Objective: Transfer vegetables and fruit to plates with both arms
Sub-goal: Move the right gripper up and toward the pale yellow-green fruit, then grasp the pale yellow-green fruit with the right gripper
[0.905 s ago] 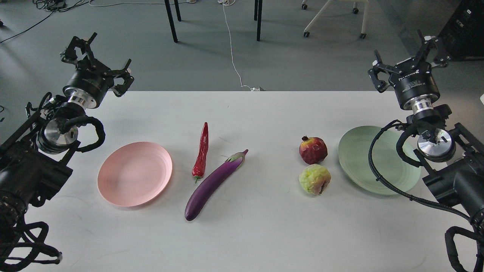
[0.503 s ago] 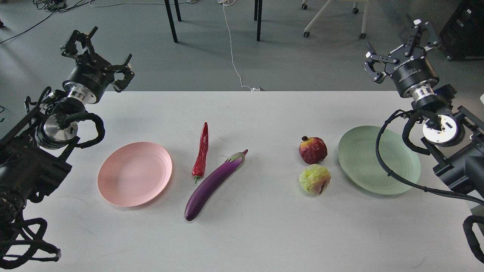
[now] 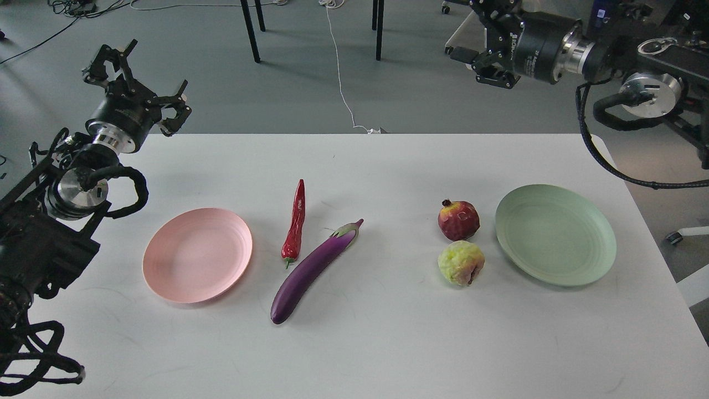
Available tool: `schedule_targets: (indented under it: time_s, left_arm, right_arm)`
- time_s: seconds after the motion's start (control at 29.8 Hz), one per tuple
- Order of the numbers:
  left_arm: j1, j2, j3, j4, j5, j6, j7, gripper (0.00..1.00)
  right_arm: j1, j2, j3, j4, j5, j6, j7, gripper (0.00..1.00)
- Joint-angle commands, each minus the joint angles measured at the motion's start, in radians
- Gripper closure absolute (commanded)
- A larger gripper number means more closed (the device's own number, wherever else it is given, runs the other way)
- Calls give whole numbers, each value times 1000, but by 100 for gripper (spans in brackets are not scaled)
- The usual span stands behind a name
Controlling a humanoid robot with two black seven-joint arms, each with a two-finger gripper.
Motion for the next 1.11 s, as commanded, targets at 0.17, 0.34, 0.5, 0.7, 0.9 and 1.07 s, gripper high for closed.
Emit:
schedule_targets:
  time_s: [0.17,0.34,0.5,0.7,0.9,1.07]
  left_arm:
    - [-1,28,-2,-3,-9,-3,0,2]
    - [1,51,-2,-3,-9,-19,0,2]
    - [5,59,-2,-3,-9,-28,2,2]
    - [5,73,-2,-3,-9,-43,2,2]
    - [7,80,0,-3,-8,-54,3,2]
    - [15,80,0,-3,-8,-55,2,2]
  right_arm:
    - [171,120,-363,212,-389,-20,4,2]
    - [165,229,-519,225,-555,-47,19,5]
    - [131,310,-635,220,-618,-159,37,5]
    - [52,327,-653,183,-615,-184,36,5]
    - [9,327,-652,179,-609,-185,36,8]
    - [9,327,-658,191,-620,-176,36,30]
